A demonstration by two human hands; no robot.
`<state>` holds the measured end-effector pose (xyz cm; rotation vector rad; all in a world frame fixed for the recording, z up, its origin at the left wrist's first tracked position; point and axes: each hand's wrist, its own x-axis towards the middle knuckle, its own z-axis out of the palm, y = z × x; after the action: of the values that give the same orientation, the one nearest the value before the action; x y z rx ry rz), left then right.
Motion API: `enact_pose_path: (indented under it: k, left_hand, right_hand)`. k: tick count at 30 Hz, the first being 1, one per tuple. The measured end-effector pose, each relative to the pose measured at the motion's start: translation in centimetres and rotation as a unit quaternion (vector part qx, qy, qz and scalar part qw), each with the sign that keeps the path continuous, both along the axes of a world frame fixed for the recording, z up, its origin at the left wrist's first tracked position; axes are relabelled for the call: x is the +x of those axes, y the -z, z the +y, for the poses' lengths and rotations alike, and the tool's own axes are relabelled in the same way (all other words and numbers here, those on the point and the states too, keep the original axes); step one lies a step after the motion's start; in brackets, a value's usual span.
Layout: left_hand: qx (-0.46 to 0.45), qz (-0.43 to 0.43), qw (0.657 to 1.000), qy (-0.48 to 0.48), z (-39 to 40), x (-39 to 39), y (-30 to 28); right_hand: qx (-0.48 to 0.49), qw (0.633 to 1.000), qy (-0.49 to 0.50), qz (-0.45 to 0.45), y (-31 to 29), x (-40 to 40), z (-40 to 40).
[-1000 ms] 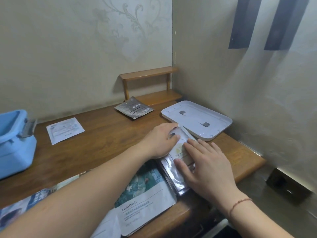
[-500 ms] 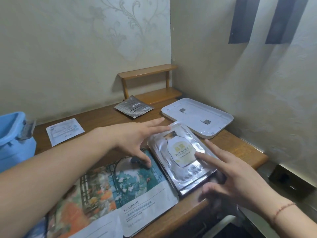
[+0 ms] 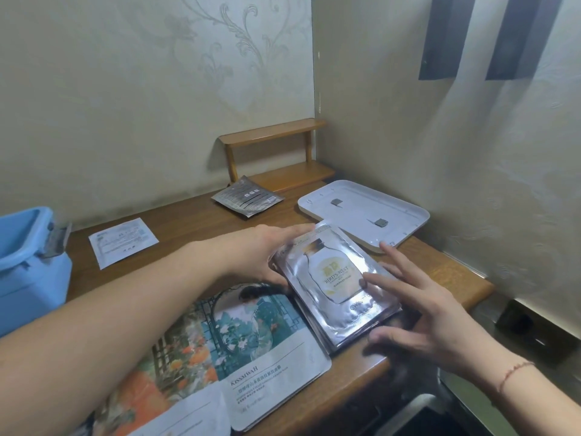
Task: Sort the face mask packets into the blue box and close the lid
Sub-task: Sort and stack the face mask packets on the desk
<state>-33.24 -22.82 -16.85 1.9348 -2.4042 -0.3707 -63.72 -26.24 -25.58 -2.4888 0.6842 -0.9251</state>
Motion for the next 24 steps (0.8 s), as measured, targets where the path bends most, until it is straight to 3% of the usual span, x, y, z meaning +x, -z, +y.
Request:
enact_pose_path:
  k: [7,15,19,24]
  left_hand:
    - [0.029,-0.003,0.999,-0.012,-0.8,-0.8,-0.2]
    - [0.041,-0.012,0.999,-0.017,-1.2,-0.5,0.1]
    - [0.052,-0.004,0.997,-0.052,-0.8,1.0,-0.8]
    - [0.019,0.007,0.994,-0.107,0.0,5.1,-1.7]
  right_hand:
    - [-0.026,0.997,0.012,0.072,-1.0,1.0,-0.3]
    - [-0.051,0.997,0.014,0.059,-0.2,1.4,0.6]
    - [-0.108,0.990,0.043,0.078,-1.9,1.3,0.3]
    - [-0.118,0.989,0.090,-0.001,-5.4,3.8,-1.2]
